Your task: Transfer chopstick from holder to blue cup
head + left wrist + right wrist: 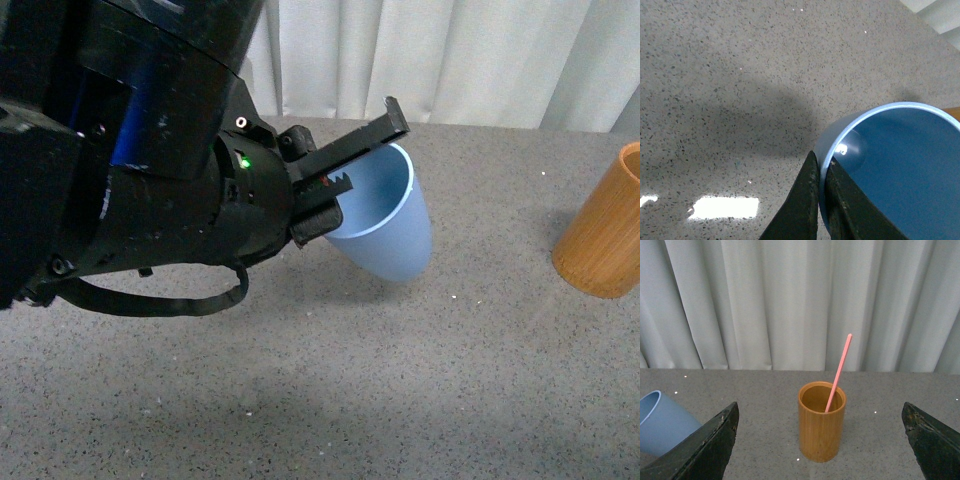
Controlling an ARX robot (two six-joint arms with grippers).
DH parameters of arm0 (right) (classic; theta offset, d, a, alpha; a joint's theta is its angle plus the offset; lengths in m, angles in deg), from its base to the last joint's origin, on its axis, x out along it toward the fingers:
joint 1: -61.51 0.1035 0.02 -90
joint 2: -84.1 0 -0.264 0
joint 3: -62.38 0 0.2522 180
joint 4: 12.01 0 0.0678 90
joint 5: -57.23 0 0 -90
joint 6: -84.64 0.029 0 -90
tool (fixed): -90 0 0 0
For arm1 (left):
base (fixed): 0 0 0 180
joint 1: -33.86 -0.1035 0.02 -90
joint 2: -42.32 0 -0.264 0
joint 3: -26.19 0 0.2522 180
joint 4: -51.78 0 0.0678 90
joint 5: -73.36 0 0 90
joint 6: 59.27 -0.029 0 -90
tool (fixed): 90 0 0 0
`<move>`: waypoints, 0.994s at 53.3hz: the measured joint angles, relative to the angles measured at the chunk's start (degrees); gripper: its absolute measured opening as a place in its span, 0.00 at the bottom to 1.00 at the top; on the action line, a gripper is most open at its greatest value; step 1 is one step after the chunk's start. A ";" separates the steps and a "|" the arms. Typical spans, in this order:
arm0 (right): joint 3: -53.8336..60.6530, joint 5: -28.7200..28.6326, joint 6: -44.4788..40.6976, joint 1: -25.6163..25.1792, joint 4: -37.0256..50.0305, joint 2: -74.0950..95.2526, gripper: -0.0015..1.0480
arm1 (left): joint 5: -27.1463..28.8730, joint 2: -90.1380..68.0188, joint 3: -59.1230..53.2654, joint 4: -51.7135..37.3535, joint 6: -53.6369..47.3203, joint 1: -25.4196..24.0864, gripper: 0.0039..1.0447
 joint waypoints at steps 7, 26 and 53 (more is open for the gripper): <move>0.00 0.00 0.00 0.00 0.00 0.00 0.91 | 2.16 -2.49 1.01 -0.55 0.68 0.50 0.03; 0.00 -0.02 0.00 0.00 0.00 0.00 0.91 | 5.90 -5.22 2.32 -0.11 1.53 -0.13 0.03; 0.00 0.00 0.00 0.00 0.00 0.00 0.91 | 6.95 -6.21 3.06 0.59 1.44 0.11 0.08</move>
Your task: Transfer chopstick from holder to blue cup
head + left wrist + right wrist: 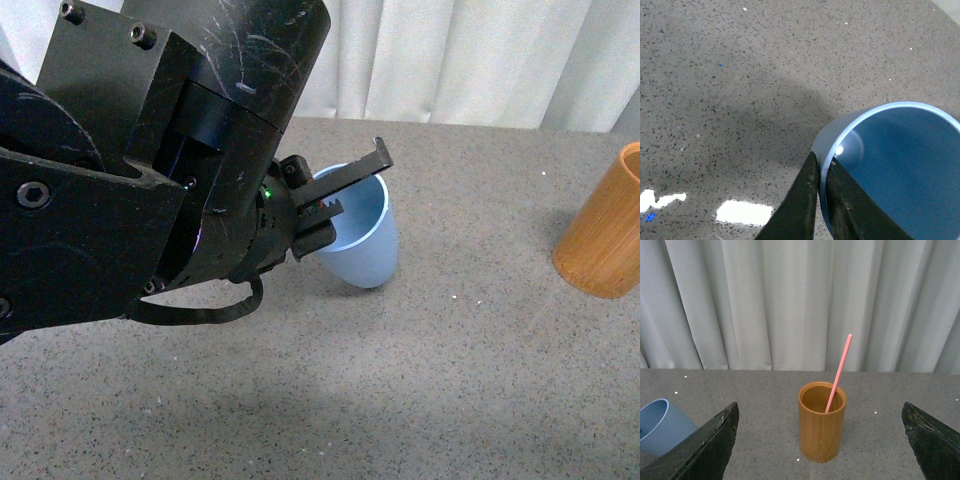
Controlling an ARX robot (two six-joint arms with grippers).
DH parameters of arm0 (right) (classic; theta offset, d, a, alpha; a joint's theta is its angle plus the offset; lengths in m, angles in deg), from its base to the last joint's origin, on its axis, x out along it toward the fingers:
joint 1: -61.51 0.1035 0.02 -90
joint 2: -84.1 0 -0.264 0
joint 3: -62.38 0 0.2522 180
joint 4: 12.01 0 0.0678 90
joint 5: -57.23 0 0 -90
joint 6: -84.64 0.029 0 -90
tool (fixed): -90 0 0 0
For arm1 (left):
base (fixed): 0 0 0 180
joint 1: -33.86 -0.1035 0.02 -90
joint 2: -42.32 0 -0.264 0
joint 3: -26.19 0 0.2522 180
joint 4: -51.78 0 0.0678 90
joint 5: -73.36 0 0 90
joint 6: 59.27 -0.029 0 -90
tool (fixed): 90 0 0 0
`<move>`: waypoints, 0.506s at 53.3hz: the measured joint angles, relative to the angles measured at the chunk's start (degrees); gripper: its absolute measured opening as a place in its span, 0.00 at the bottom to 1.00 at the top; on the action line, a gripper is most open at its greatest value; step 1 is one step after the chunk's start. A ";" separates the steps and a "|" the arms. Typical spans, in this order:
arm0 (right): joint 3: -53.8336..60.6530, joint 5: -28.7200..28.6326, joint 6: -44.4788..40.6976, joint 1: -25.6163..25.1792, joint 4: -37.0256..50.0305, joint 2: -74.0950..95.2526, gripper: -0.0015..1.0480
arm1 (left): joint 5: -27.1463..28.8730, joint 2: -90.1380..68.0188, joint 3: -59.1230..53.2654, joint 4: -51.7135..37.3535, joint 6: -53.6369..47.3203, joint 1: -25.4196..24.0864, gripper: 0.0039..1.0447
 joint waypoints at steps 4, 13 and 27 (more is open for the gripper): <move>0.00 -0.02 0.00 0.00 0.00 0.00 0.91 | -0.15 0.00 0.46 0.00 -0.07 0.07 0.23; 0.00 0.00 0.00 0.00 0.00 0.00 0.91 | -0.28 0.00 0.72 0.04 -0.09 0.28 0.49; 0.00 0.00 0.00 0.00 0.00 0.00 0.91 | -0.42 0.17 1.44 0.94 -0.09 0.52 0.95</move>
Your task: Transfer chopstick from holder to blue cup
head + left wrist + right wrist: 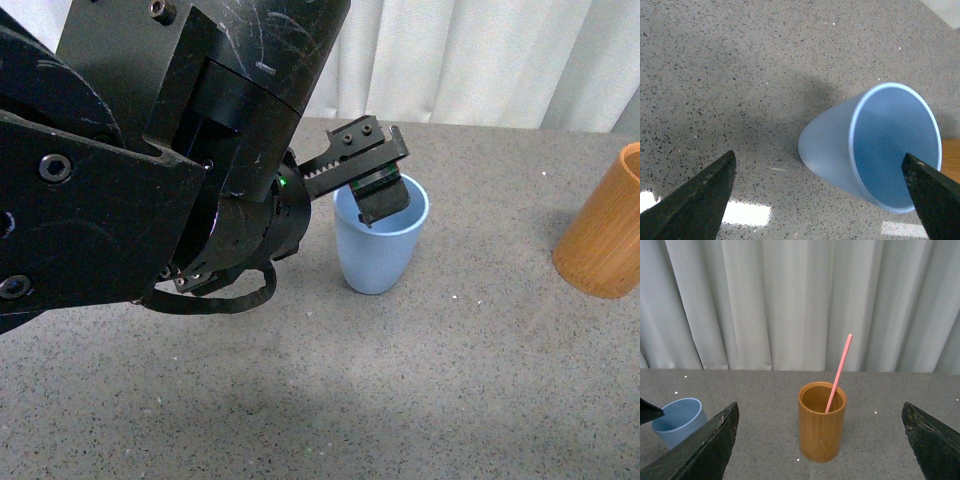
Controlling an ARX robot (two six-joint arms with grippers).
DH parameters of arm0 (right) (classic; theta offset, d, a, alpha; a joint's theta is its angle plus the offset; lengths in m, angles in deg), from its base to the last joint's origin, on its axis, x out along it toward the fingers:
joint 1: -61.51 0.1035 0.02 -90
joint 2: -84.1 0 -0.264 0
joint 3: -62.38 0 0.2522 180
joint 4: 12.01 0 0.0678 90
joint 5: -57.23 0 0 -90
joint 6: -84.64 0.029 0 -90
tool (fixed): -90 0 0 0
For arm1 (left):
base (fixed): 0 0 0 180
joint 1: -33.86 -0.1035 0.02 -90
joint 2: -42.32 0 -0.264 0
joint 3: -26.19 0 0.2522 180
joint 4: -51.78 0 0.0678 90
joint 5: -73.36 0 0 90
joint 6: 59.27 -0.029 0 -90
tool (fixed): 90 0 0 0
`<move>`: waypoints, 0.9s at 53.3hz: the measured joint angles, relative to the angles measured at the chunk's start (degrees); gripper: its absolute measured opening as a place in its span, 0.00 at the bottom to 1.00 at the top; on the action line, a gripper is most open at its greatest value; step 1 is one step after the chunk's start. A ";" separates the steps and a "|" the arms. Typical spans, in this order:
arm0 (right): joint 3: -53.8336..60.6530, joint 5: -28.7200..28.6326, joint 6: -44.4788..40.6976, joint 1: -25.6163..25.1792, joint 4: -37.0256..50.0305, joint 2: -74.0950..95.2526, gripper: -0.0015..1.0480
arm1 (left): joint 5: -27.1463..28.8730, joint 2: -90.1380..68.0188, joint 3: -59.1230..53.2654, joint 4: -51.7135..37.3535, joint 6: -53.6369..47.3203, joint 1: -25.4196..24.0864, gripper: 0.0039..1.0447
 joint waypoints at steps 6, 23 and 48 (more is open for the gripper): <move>0.00 0.00 0.00 0.00 0.00 0.00 0.91 | 0.09 1.44 0.00 1.14 0.57 -0.44 0.94; 0.00 0.00 0.00 0.00 0.00 0.00 0.91 | 9.94 7.23 -16.46 -37.53 -25.38 -8.02 0.69; 0.00 0.26 0.00 0.00 0.00 0.00 0.91 | -12.94 100.35 -47.91 15.69 -45.88 -34.21 0.03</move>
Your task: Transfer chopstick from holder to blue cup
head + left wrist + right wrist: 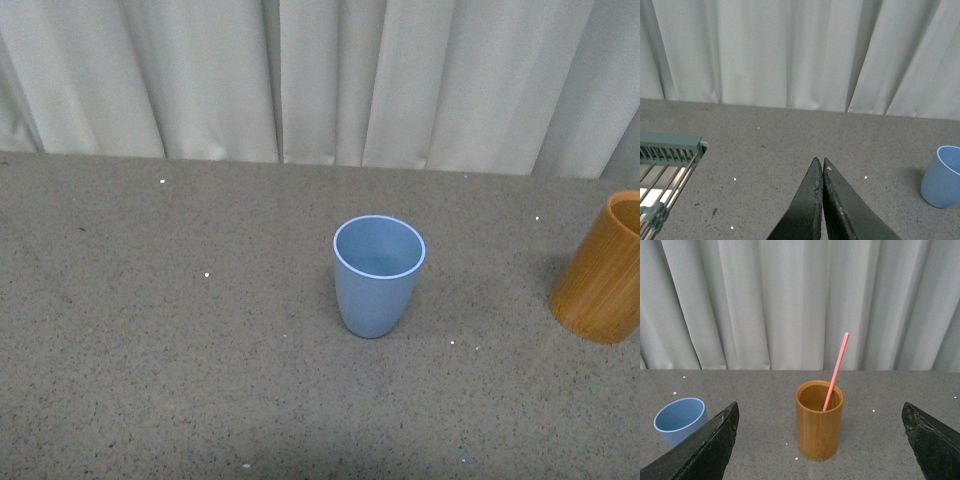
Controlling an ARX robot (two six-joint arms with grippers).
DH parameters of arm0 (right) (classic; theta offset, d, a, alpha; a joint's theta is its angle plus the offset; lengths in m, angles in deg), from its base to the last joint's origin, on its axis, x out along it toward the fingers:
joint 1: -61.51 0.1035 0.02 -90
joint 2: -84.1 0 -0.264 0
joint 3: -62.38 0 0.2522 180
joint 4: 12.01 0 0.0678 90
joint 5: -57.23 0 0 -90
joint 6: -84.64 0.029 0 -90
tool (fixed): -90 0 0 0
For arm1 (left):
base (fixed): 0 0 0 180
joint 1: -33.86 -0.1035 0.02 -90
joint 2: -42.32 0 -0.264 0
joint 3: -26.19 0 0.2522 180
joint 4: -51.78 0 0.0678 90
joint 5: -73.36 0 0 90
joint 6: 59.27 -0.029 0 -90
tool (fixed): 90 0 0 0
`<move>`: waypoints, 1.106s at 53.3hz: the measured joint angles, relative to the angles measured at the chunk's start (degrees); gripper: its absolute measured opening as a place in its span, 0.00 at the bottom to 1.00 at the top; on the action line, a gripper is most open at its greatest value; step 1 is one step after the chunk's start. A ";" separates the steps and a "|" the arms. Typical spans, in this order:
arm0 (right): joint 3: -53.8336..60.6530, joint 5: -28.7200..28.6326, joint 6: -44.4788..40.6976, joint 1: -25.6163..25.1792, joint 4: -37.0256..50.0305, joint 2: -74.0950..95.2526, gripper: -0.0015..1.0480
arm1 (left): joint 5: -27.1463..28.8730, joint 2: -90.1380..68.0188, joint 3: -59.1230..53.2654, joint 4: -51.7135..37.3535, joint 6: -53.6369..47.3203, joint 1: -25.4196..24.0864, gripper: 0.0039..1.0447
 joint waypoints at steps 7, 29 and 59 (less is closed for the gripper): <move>0.00 -0.09 0.00 0.00 0.00 0.00 0.91 | 0.02 8.02 0.00 4.44 -0.28 -0.04 0.03; 0.00 -0.28 0.00 0.00 0.00 0.00 0.91 | 0.04 8.31 0.00 4.59 -0.37 -0.04 0.32; -18.97 1.66 -0.20 -6.75 46.05 73.99 0.91 | 0.04 8.35 0.00 4.59 -0.44 -0.02 0.94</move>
